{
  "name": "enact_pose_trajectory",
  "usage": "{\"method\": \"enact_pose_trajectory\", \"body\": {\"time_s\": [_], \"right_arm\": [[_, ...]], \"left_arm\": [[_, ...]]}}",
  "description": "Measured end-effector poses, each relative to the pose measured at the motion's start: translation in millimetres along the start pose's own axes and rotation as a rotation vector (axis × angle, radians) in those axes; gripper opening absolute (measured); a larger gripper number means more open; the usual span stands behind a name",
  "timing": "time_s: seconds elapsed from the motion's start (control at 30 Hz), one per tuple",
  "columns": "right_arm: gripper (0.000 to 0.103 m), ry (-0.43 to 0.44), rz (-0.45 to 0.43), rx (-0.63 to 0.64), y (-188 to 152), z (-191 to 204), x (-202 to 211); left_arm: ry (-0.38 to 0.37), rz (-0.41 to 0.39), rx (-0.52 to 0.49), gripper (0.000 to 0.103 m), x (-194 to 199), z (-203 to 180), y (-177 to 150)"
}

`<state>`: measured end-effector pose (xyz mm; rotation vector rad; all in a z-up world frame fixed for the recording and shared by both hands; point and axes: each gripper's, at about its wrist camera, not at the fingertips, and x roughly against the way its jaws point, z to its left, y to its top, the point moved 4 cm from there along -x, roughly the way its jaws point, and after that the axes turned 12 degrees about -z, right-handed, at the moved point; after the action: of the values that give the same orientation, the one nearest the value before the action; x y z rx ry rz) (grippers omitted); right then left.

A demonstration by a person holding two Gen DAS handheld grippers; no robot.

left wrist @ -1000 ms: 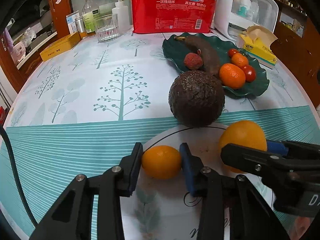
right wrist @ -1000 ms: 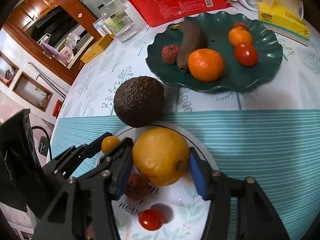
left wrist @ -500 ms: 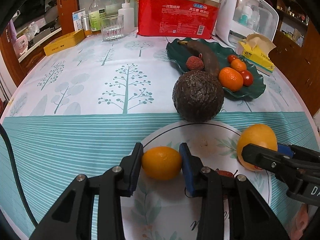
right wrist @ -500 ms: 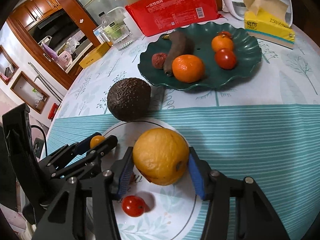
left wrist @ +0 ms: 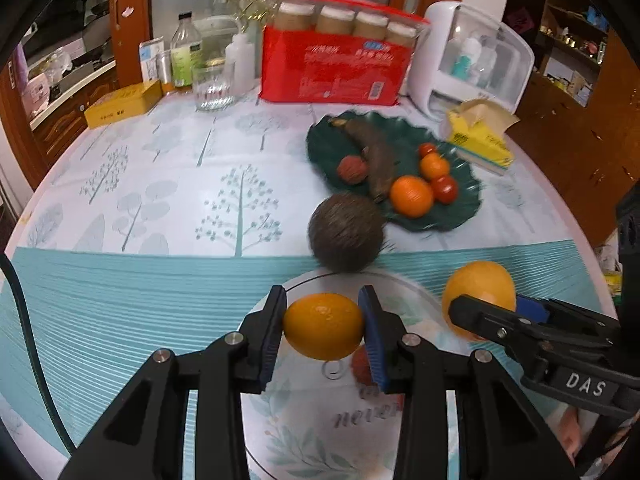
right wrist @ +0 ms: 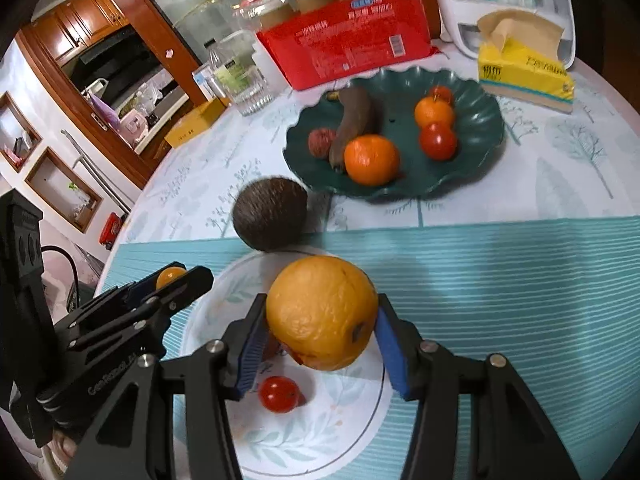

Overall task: Organize fruits
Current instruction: 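Carry both fruits to the green plate and open both grippers to release them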

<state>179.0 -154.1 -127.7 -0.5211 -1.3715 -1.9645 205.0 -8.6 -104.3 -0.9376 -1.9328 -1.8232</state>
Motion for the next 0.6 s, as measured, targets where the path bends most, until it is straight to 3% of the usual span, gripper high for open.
{"method": "enact_pose_trajectory", "body": {"time_s": [0.23, 0.47, 0.6], "right_arm": [[0.052, 0.034, -0.064, 0.003, 47, 16, 51], [0.052, 0.069, -0.187, 0.069, 133, 51, 126], [0.052, 0.046, -0.268, 0.145, 185, 75, 163]], "left_arm": [[-0.069, -0.035, -0.032, 0.036, 52, -21, 56], [-0.111, -0.067, -0.059, 0.036, 101, -34, 138], [-0.075, -0.112, -0.074, 0.036, 118, -40, 193]]}}
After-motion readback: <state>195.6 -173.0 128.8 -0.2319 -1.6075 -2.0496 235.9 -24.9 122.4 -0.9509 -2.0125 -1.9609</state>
